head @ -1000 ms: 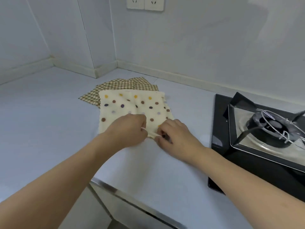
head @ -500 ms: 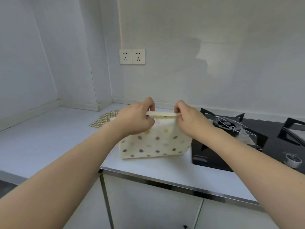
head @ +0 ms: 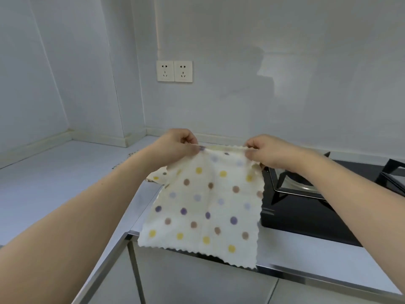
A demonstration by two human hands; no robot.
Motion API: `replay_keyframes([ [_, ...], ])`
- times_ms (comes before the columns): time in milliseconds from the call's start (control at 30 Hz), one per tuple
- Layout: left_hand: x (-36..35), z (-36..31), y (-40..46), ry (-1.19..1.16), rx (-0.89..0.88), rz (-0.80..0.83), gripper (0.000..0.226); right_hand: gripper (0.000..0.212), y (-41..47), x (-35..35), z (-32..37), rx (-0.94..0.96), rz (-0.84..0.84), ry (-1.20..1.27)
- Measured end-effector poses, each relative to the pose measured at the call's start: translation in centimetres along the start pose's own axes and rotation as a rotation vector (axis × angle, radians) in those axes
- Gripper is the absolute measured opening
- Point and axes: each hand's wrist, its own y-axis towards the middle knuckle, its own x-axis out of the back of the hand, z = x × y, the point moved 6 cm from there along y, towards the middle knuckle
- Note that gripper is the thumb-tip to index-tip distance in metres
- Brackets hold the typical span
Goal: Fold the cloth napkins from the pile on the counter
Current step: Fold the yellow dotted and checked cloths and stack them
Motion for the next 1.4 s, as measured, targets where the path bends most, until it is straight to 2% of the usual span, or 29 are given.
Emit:
replay_keyframes([
  [100,-1.0,3.3,1.8,0.070,0.057,-0.026,0.005,0.028,1.9,-1.2,-1.8,-0.004,-0.078,-0.223],
  [233,-1.6,7.2,3.6,0.179,0.074,-0.129,0.012,0.030,3.0,-2.7,-3.6,0.043,-0.211,-0.230],
  [333,-1.2,7.9,2.7,0.307,-0.057,-0.288,0.008,0.030,2.2,-4.6,-4.5,0.087,-0.250,-0.249],
  [400,-1.8,8.3,0.3,0.338,-0.181,-0.315,0.005,0.034,0.8,-6.8,-5.0,0.118,-0.209,-0.290],
  [500,-4.2,9.9,-4.2,0.354,-0.305,-0.142,0.011,0.035,-1.6,-10.3,-6.1,0.133,-0.138,-0.321],
  [600,-6.1,11.0,-6.9,0.410,-0.382,0.025,0.010,0.032,-3.3,-12.4,-6.8,0.150,-0.197,-0.282],
  [733,-6.3,11.4,-7.2,0.446,-0.403,-0.020,0.011,0.027,-3.9,-12.7,-7.5,0.080,-0.321,-0.236],
  [833,-7.1,10.7,-7.3,0.522,-0.563,-0.017,0.012,0.020,-4.0,-12.4,-7.6,0.117,-0.402,-0.211],
  [933,-7.7,9.9,-7.5,0.574,-0.703,0.077,0.017,0.014,-4.2,-12.3,-7.4,0.163,-0.436,-0.215],
  [1100,-7.5,10.6,-7.3,0.505,-0.585,0.252,0.022,0.012,-4.2,-12.6,-7.2,0.148,-0.357,-0.197],
  [1167,-7.2,10.9,-6.9,0.549,-0.557,0.263,0.030,0.016,-4.0,-12.9,-7.1,0.126,-0.277,-0.210],
  [1233,-7.1,10.6,-6.6,0.626,-0.562,0.237,0.028,0.019,-4.0,-13.2,-7.0,0.136,-0.225,-0.220],
  [1300,-7.0,10.5,-6.5,0.679,-0.550,0.181,0.029,0.008,-4.1,-13.3,-6.8,0.135,-0.200,-0.220],
  [1333,-6.8,10.5,-6.4,0.681,-0.521,0.145,0.028,0.010,-4.1,-13.3,-6.7,0.134,-0.184,-0.223],
  [1400,-6.0,11.1,-6.0,0.593,-0.374,0.072,0.016,0.038,-3.9,-13.4,-6.8,0.144,-0.133,-0.252],
])
